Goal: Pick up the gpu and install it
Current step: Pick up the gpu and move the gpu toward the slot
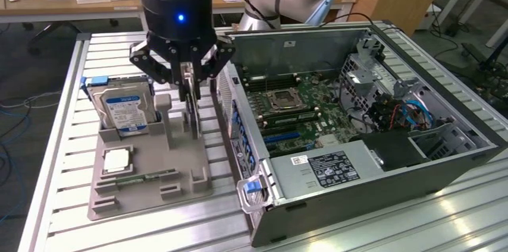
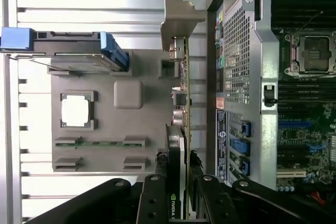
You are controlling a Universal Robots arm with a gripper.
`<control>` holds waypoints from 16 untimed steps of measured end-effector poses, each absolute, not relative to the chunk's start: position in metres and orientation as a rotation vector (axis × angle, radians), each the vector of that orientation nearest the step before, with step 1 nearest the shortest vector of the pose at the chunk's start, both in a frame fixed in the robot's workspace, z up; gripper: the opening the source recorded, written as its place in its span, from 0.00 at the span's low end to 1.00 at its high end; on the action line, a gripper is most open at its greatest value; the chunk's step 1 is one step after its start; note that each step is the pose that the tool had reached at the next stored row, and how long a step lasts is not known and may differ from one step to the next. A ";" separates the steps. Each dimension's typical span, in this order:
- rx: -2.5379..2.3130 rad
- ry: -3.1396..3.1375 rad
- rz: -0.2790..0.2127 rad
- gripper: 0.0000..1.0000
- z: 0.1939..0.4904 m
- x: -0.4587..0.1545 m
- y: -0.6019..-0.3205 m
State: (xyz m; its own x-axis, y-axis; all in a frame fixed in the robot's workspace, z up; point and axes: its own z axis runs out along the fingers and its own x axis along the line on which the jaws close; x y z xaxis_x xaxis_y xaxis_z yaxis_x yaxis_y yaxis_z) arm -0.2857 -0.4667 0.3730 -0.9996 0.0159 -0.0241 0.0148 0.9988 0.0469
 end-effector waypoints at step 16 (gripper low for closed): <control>0.025 3.116 0.069 0.27 0.414 -0.286 -0.467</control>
